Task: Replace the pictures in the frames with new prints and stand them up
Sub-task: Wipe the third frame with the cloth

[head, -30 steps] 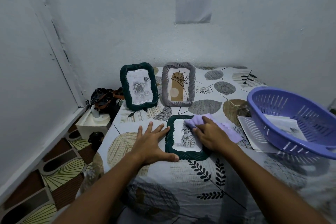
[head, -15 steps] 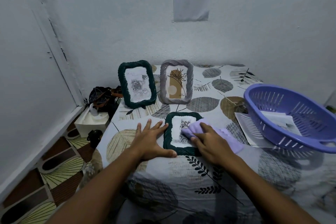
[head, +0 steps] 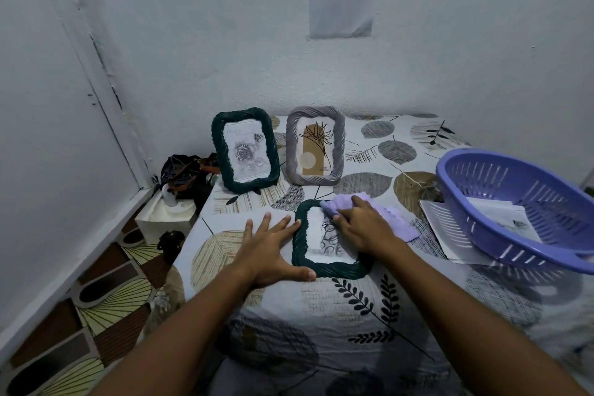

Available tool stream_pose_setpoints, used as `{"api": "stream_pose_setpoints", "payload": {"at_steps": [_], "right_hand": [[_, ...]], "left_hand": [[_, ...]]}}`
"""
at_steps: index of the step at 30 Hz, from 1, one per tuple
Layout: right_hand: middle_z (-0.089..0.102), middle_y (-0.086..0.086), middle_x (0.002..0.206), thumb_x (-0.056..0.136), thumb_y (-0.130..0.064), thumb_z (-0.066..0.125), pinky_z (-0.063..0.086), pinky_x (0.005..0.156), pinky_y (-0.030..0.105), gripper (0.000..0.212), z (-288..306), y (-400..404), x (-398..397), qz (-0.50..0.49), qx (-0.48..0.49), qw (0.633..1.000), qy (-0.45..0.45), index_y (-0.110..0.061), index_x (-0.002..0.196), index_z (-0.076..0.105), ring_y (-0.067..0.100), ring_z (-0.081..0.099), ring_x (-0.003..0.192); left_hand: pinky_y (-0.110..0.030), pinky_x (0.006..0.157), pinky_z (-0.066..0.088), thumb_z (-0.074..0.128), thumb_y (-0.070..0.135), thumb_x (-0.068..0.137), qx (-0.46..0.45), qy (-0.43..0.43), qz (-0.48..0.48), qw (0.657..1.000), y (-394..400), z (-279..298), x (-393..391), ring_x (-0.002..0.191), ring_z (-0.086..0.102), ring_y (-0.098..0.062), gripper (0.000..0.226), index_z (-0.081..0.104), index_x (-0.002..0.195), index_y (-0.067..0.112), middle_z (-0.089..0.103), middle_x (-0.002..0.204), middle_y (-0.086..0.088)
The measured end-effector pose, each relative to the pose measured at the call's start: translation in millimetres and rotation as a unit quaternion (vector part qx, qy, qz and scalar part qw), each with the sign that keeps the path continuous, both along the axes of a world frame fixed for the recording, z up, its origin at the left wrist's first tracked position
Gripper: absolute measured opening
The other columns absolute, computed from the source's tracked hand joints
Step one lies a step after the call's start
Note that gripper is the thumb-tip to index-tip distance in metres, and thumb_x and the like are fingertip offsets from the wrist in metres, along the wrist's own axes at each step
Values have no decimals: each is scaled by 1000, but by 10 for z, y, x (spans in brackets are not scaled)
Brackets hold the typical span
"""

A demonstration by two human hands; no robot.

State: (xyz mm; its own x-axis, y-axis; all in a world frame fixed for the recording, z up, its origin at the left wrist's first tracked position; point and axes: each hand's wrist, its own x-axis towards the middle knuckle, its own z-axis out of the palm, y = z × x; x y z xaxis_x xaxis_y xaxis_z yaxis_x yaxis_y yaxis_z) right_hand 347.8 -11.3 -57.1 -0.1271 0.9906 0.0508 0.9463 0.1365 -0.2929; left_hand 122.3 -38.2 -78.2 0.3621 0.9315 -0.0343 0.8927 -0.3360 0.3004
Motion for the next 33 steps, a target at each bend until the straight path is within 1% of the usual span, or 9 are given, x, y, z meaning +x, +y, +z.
{"api": "stream_pose_setpoints", "payload": {"at_steps": [4,7,10,13,19,23,26,29,33], "right_hand": [[37,13,142,101,-41,33,33,100,37,41,54,-273,26,39,-5,999,-3,-25,128,60,29,33,130],[32,10,148,101,-43,31,30,105,37,43,68,-439,83,44,2,999,-28,-29,133,55,29,24,139],[31,12,150,101,-45,27,28,108,41,45,83,-372,111,20,8,998,-52,-29,131,57,32,19,142],[23,14,155,101,-44,27,22,113,45,46,101,-182,103,-2,0,998,-57,-28,133,55,38,14,143],[3,15,160,102,-43,26,6,117,48,46,109,-6,-104,44,-29,997,-61,-27,143,43,41,-3,145],[3,9,161,102,-45,27,6,118,44,46,115,-107,-75,89,-27,992,-83,-30,142,44,36,-4,147],[5,9,161,100,-51,23,7,118,47,52,155,-124,129,60,-20,993,-98,-30,144,40,37,-2,146],[3,11,161,100,-52,21,7,117,50,54,165,-17,167,35,-27,992,-121,-29,146,37,42,-3,145],[-1,12,161,101,-48,25,4,117,51,48,143,70,-56,67,-40,993,-88,-31,142,43,41,-6,145]], "left_hand": [[-54,117,-11,29,104,35,7,2,3,1000,-6,-6,-1,149,-9,-21,134,10,151,41,6,161,13],[-54,117,-11,29,104,35,7,4,-1,1000,-5,-18,-6,149,-9,-21,134,9,151,42,6,161,13],[-54,117,-11,32,103,36,2,0,-2,1000,-5,-11,-4,149,-9,-21,133,9,151,42,6,161,13],[-54,116,-12,40,99,41,-1,2,0,1000,-9,5,0,149,-9,-21,128,9,151,41,6,161,13],[-55,116,-11,42,97,44,-2,3,-1,1000,-16,18,-4,149,-9,-22,125,10,151,41,6,161,12],[-55,116,-11,44,96,46,-1,5,-2,1000,-11,18,-17,149,-8,-21,124,11,152,40,6,161,12],[-55,116,-11,43,97,44,-5,5,-1,1000,-7,17,-10,149,-8,-21,126,10,152,40,6,161,12],[-54,116,-12,53,92,52,-7,6,0,1000,-19,26,-4,149,-8,-22,120,10,152,40,6,161,12],[-55,116,-12,49,94,49,-6,-2,0,1000,-28,30,0,148,-9,-21,123,11,152,39,6,161,12]]}}
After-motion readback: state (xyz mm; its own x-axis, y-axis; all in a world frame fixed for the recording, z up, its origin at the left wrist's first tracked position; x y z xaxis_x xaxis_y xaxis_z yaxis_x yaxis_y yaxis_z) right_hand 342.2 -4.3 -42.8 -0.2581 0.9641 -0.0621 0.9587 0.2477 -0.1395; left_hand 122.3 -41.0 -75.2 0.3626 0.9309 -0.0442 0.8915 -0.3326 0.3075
